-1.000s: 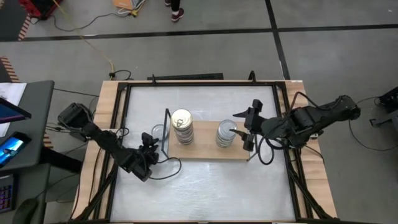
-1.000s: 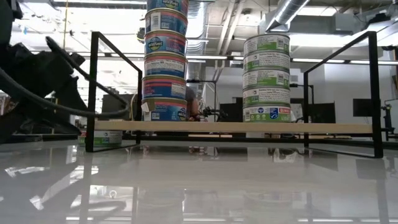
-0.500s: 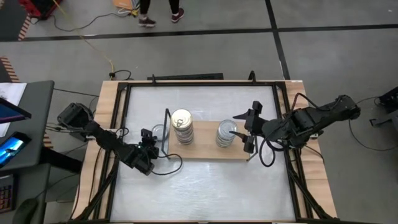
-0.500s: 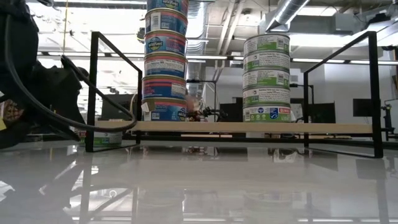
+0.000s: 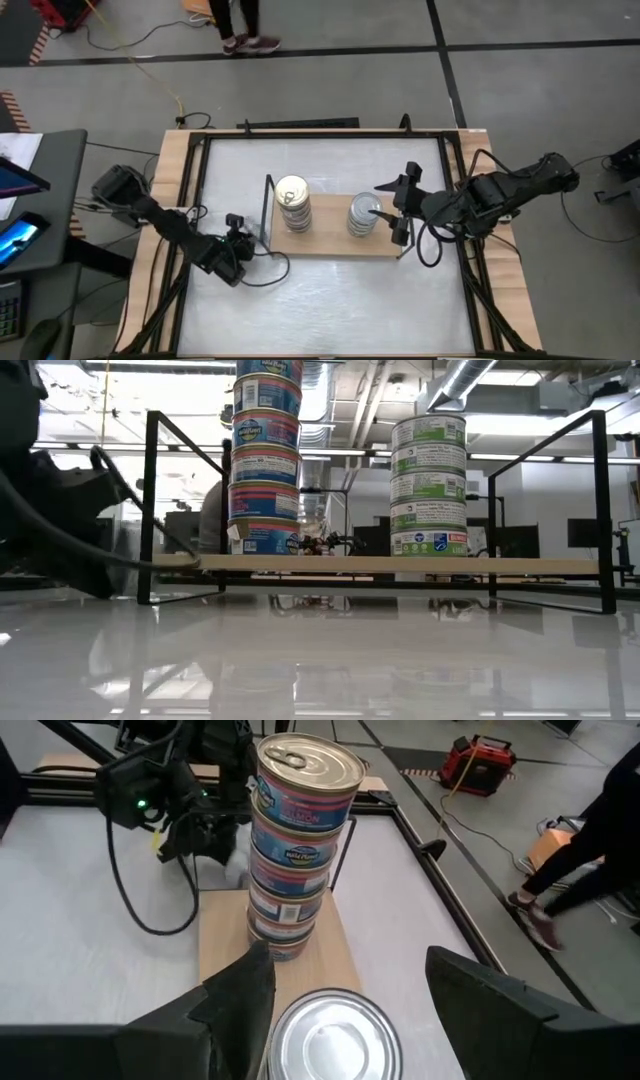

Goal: Stack canned seafood by type on shelf
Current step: Stack the green tuna can on top of the green tuna can on the shelf

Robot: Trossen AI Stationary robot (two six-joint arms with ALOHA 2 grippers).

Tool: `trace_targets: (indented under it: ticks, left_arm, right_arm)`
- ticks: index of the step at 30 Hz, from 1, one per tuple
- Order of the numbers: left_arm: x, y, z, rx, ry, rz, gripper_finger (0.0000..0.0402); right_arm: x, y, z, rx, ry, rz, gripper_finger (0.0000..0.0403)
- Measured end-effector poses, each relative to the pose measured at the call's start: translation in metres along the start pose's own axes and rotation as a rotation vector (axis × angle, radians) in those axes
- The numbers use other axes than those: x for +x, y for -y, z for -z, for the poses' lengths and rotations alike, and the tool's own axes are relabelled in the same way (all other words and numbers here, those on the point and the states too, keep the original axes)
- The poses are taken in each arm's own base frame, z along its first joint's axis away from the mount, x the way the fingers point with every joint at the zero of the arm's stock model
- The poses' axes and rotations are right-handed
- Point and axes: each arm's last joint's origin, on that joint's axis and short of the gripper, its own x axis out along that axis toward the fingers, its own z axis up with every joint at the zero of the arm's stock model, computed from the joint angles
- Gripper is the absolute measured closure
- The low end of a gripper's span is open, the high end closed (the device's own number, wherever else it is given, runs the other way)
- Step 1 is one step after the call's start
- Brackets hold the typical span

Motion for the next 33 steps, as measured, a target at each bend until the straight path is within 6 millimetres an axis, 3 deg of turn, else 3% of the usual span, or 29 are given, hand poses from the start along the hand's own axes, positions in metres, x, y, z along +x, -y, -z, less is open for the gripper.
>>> trace_targets:
  ticks: [10, 15, 19, 26, 33]
  left_arm:
    - [-0.046, -0.002, -0.042, -0.040, -0.048, 0.164, 0.0401]
    - [-0.062, -0.007, -0.059, -0.143, -0.033, 0.204, 0.0401]
    - [-0.062, -0.011, -0.058, -0.218, -0.038, 0.136, 0.0381]
    - [-0.061, -0.019, -0.043, -0.192, -0.138, 0.021, 0.0307]
    - [-0.038, -0.007, -0.032, -0.044, -0.058, 0.035, 0.0274]
  right_arm:
    - [0.000, 0.000, 0.000, 0.003, 0.001, -0.001, 0.0117]
    - [0.000, 0.000, 0.000, 0.004, 0.002, -0.001, 0.0117]
    - [0.000, 0.000, 0.000, 0.004, 0.003, -0.001, 0.0117]
    - [0.000, 0.000, 0.000, 0.004, 0.003, -0.001, 0.0117]
    - [0.000, 0.000, 0.000, 0.004, 0.004, -0.001, 0.0117]
